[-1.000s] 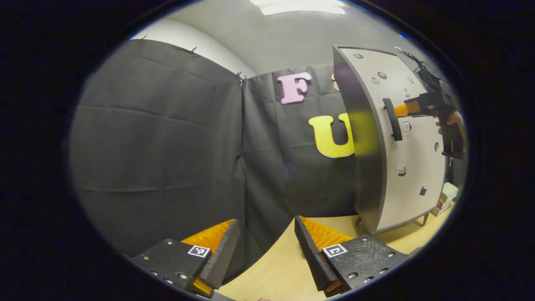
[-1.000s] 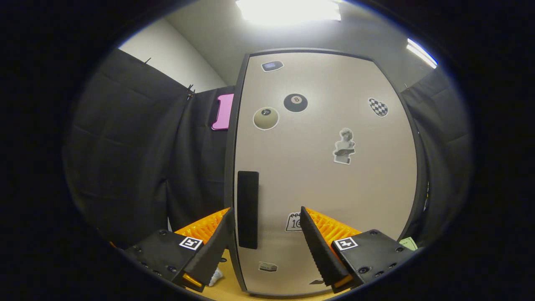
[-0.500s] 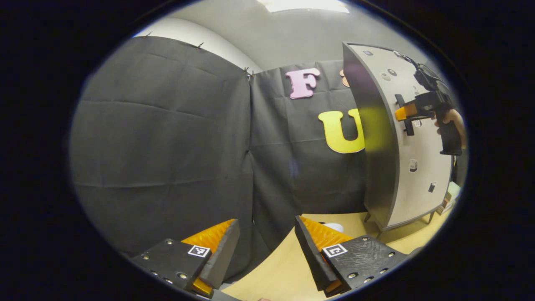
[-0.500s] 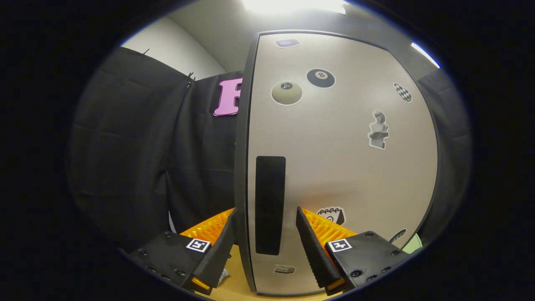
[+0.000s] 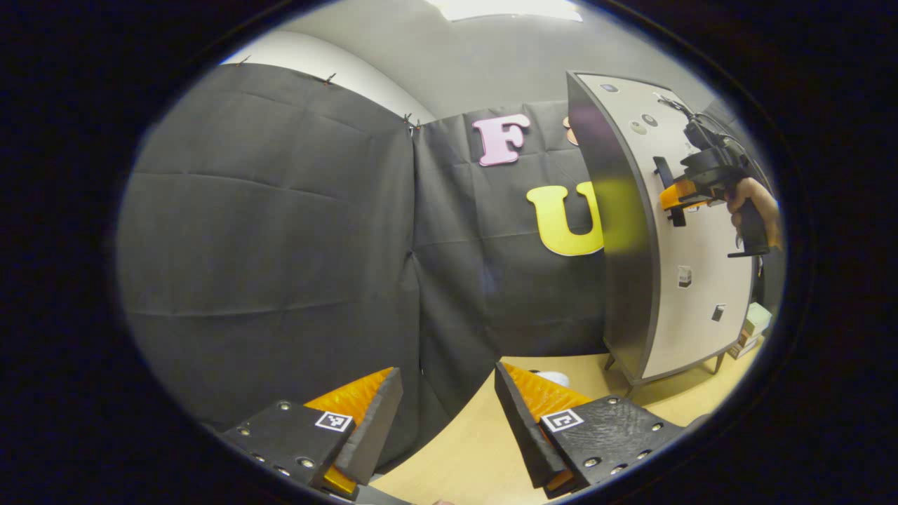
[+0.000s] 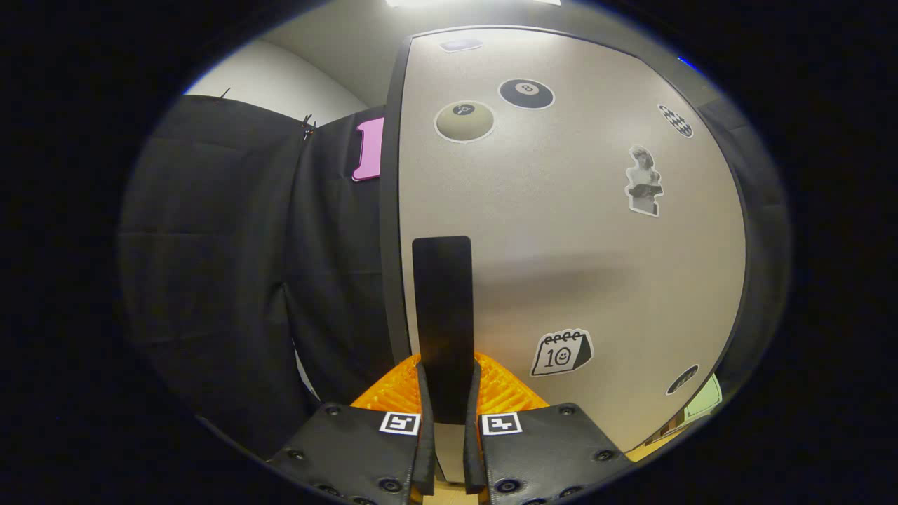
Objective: Open the cabinet door with the right hand, grasp the bottle in the cabinet with the left hand and place it on the coaster, then close the cabinet door with the right hand.
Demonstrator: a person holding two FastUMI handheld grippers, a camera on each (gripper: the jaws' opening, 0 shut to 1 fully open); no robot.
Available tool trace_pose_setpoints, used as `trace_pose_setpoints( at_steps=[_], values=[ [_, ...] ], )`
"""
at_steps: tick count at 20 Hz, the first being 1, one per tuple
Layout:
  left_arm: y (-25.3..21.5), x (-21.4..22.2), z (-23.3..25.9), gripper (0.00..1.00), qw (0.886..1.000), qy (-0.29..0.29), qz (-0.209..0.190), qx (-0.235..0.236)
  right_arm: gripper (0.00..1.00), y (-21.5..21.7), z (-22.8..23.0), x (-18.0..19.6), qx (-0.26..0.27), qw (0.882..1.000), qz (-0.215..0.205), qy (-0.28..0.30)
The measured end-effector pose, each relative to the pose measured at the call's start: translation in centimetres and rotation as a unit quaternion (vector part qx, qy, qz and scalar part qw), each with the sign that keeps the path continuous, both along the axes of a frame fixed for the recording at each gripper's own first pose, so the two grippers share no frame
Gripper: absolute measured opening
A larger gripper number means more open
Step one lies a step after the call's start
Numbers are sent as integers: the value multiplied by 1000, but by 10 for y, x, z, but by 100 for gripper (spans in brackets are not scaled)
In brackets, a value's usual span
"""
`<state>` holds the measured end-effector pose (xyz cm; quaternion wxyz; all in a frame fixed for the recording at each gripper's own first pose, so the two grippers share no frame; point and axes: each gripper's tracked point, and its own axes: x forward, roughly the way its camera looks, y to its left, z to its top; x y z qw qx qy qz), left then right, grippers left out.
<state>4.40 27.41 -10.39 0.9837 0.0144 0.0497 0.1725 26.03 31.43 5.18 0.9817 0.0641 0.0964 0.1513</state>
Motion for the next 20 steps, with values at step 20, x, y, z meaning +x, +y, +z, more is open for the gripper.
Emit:
trace_pose_setpoints(
  at_steps=[20],
  values=[
    [-145,2,50,80,996,-37,-77,17,18,-18,-1,-29,45,989,138,23]
  ],
)
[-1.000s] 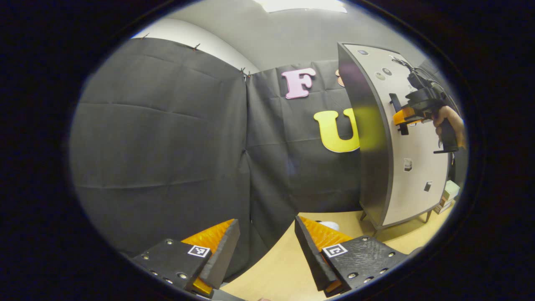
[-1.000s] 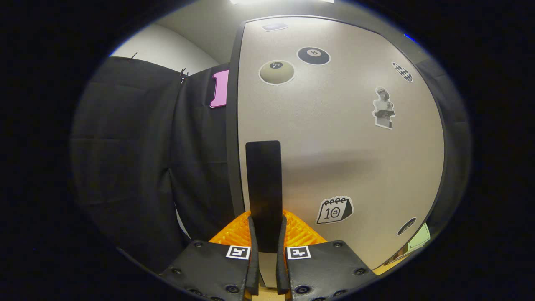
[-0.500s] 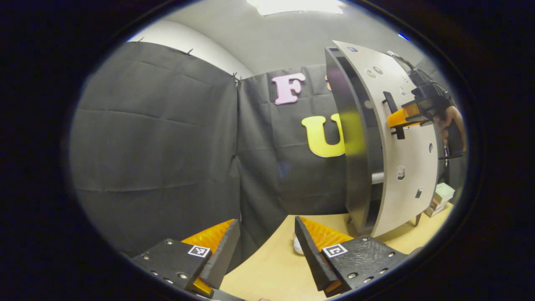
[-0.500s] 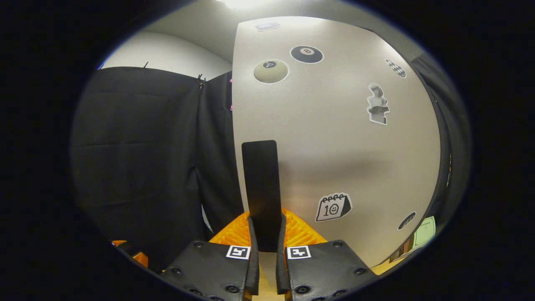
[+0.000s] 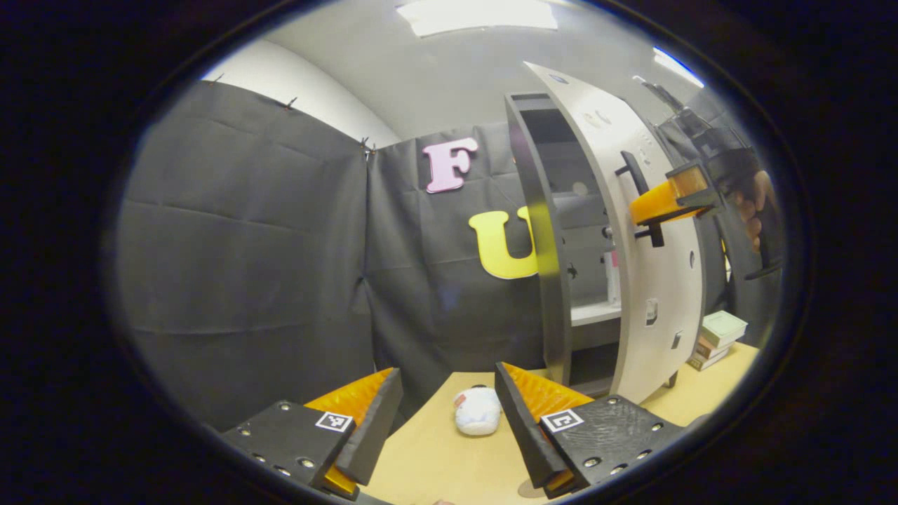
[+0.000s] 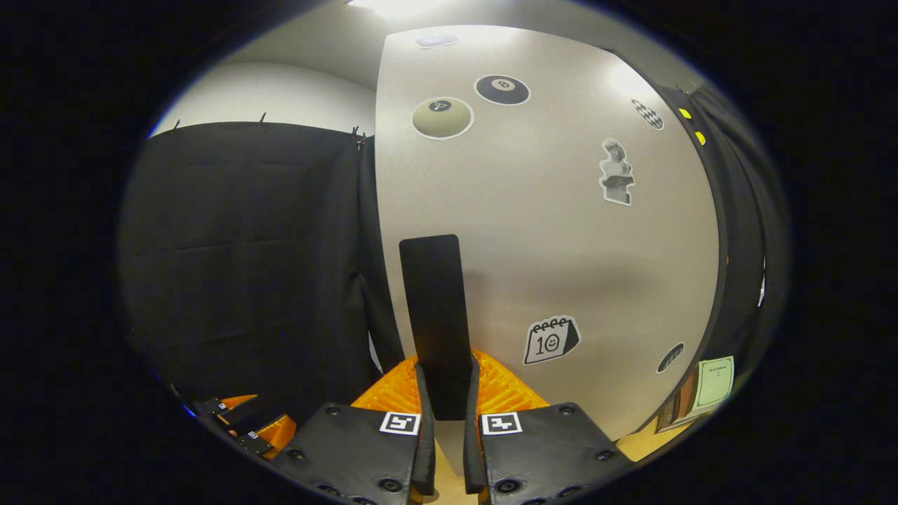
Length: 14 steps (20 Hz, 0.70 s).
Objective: Open the cabinet door with the right hand, grasp the bottle in the cabinet with the left hand and place it on the coaster, then close the cabinet door with the right hand.
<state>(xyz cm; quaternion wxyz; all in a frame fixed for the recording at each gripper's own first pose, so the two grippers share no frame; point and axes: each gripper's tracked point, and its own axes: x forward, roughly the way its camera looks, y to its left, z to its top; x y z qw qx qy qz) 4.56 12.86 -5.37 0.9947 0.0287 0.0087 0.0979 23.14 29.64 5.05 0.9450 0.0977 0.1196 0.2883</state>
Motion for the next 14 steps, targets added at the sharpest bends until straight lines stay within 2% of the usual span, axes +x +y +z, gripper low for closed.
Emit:
trace_pose_setpoints(
  at_steps=[1,6,14],
  values=[
    [-6,0,1,80,1000,-1,-3,0,16,-1,0,-1,3,1000,5,3],
    [-27,4,4,80,1000,-2,-19,4,18,-7,-2,-5,20,999,31,8],
    [-91,1,17,80,998,-8,-55,5,18,-15,1,-5,30,998,60,3]
  ],
)
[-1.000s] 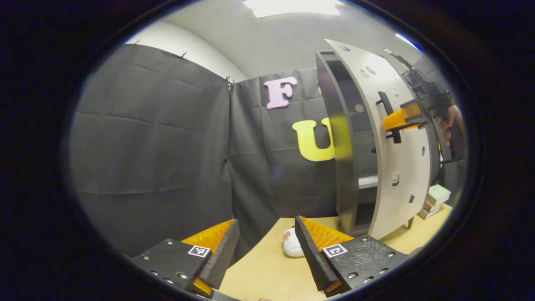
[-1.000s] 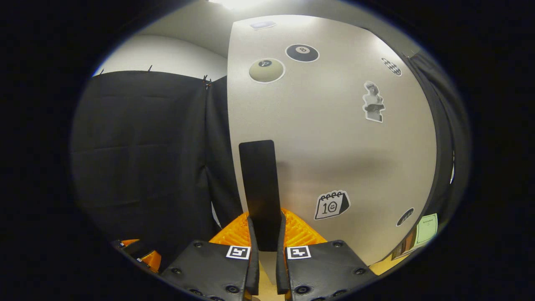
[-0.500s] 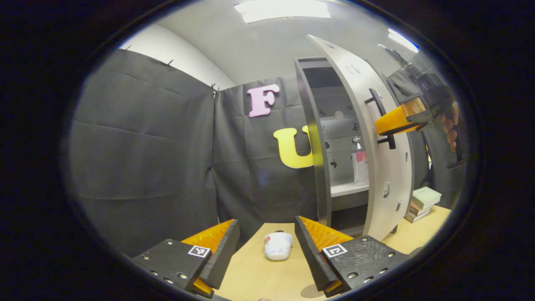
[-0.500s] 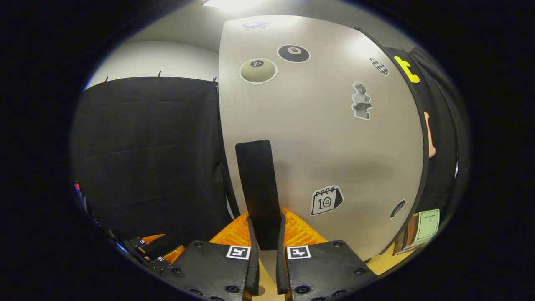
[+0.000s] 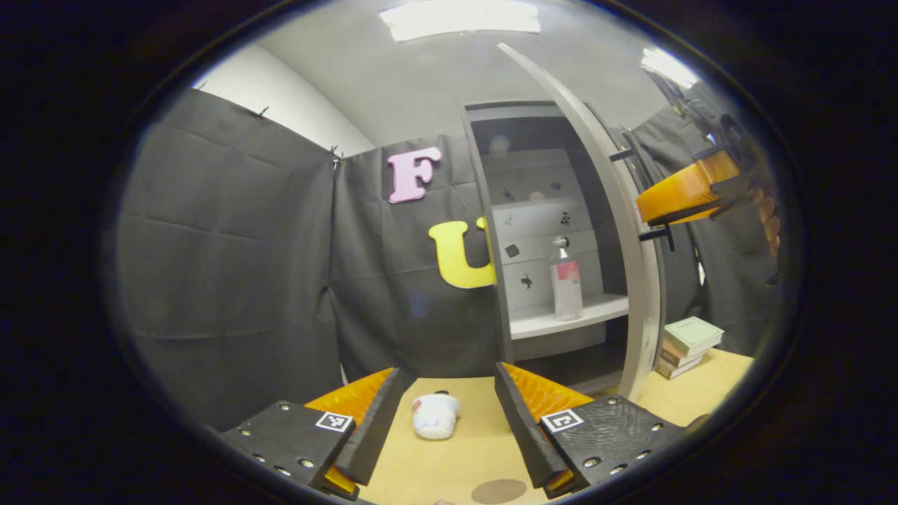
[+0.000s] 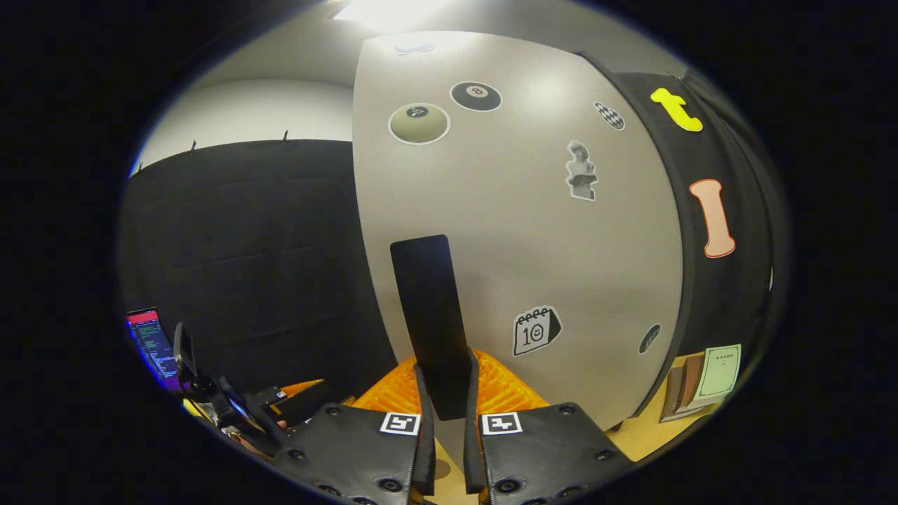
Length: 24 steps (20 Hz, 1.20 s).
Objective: Open the cabinet door with the right hand, grasp the bottle in the cabinet with the left hand and place it on the coaster, then close the cabinet door with the right hand.
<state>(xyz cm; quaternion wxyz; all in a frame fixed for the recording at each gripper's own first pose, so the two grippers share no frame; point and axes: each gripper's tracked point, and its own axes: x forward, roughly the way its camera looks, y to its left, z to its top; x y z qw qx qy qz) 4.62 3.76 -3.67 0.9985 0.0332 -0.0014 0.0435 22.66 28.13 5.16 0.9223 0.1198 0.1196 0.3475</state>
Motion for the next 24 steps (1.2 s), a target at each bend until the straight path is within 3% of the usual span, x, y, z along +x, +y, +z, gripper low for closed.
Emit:
trace_pose_setpoints(
  at_steps=[15,24],
  values=[
    [-99,2,1,82,998,4,-55,-20,18,-49,0,-17,9,1000,-5,-8],
    [-136,-9,11,80,997,1,-74,-4,17,-87,-1,-18,12,998,-54,-18]
  ],
)
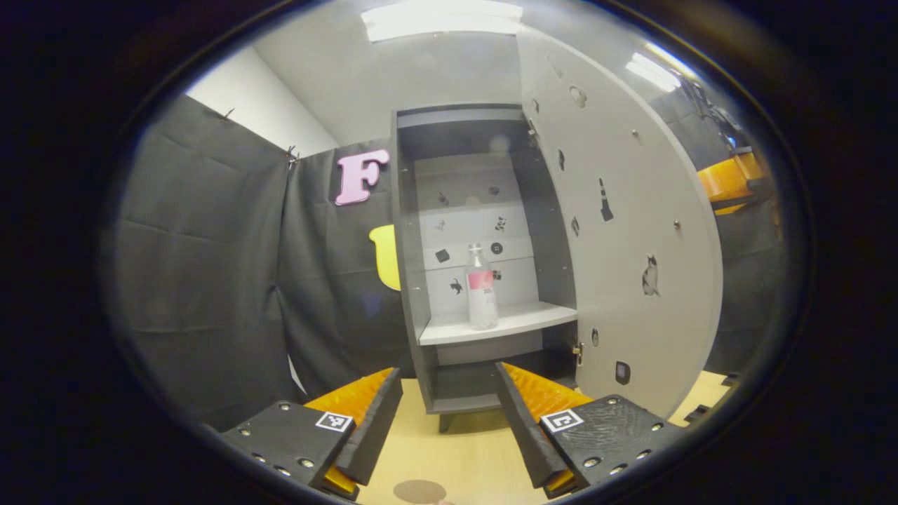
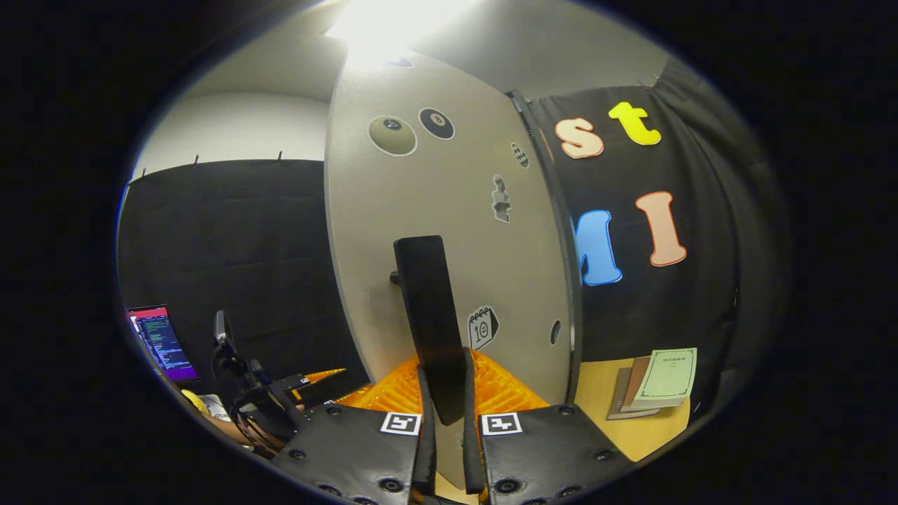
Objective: Open the cabinet door with the right hand, grasp the bottle in the cabinet with the left hand and place it on the coaster, then close the cabinet door with the right hand.
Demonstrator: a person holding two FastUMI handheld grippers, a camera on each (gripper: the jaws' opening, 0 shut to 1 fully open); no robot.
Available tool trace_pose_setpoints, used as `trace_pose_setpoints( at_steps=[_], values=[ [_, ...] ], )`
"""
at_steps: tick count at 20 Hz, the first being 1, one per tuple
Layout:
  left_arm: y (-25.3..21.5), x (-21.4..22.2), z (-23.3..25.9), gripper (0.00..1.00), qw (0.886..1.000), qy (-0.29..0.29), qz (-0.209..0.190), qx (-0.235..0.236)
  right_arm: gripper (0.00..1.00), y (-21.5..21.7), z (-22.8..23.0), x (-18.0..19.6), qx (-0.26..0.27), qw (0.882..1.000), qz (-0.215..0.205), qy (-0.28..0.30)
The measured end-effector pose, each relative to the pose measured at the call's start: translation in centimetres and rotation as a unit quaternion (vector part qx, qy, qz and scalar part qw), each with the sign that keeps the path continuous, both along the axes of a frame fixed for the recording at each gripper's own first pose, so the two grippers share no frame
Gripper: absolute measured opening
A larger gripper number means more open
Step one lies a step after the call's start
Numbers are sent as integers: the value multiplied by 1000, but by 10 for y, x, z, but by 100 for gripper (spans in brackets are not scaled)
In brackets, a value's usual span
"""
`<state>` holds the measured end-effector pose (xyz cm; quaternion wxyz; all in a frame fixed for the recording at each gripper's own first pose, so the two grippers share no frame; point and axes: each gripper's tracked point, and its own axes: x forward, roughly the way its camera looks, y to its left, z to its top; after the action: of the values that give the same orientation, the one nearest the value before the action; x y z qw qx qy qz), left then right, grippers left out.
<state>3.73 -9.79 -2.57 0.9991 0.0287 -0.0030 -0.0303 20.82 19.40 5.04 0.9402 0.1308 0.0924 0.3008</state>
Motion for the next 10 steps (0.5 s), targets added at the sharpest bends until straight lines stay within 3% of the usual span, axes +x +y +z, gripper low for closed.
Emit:
trace_pose_setpoints(
  at_steps=[10],
  values=[
    [-16,-12,7,80,1000,-7,-1,-1,16,-50,-3,11,-29,995,-98,-16]
  ],
)
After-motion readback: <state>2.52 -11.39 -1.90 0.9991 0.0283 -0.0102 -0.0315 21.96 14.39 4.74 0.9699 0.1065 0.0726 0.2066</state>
